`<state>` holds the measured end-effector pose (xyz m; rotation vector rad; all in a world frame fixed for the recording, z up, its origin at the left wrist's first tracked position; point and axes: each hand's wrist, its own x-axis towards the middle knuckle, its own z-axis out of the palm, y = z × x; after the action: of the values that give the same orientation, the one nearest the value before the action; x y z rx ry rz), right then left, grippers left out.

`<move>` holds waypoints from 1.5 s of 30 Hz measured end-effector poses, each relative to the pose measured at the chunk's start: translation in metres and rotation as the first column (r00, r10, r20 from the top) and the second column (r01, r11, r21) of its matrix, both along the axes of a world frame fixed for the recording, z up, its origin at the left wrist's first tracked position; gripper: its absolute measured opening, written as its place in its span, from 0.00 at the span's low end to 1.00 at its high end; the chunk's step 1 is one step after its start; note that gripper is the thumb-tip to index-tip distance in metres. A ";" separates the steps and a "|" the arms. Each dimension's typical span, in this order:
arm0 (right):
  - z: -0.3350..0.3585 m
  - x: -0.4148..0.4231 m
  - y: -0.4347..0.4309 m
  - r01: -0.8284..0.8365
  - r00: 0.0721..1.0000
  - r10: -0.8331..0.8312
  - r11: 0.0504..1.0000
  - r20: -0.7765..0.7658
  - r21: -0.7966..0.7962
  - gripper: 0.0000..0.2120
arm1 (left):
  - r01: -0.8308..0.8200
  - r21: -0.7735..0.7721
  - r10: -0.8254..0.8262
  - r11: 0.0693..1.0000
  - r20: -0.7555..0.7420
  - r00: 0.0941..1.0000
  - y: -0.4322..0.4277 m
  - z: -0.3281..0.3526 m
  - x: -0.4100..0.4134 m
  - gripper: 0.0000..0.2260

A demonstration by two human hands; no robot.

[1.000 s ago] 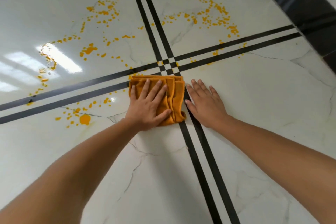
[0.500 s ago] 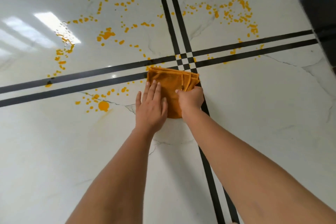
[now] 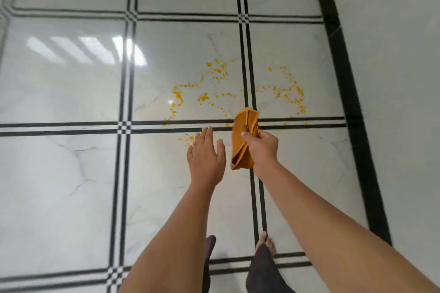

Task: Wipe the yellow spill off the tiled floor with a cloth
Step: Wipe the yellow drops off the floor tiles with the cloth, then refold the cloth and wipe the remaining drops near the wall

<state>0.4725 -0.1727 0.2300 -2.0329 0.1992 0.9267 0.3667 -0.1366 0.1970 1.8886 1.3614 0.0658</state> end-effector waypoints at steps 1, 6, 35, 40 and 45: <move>0.037 -0.009 0.001 -0.007 1.000 0.007 1.000 -0.006 0.003 0.09 | -0.021 -0.022 0.021 1.000 0.008 1.000 0.001 0.036 -0.007 0.22; 0.228 -0.067 0.032 -0.111 0.993 0.113 0.993 -0.035 0.050 0.04 | -0.096 -0.050 0.099 0.994 0.062 0.993 0.038 0.223 -0.067 0.22; 0.350 -0.057 0.435 0.124 0.991 -0.132 0.946 0.007 0.298 0.06 | 0.400 0.166 -0.371 0.901 -0.179 0.911 0.481 0.388 -0.069 0.24; 0.332 -0.029 0.476 0.280 0.957 -0.290 0.922 -0.001 0.267 0.05 | 0.624 0.127 -0.595 0.771 -0.205 0.777 0.538 0.372 -0.016 0.24; 0.314 -0.010 0.507 0.545 0.827 -0.562 0.808 0.014 0.223 0.04 | 0.865 0.083 -0.831 0.496 -0.245 0.500 0.599 0.351 0.046 0.24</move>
<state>0.4621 0.3345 0.5436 -1.6652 0.5944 0.4681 0.4129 0.4619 0.5481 2.5988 0.3481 -0.5062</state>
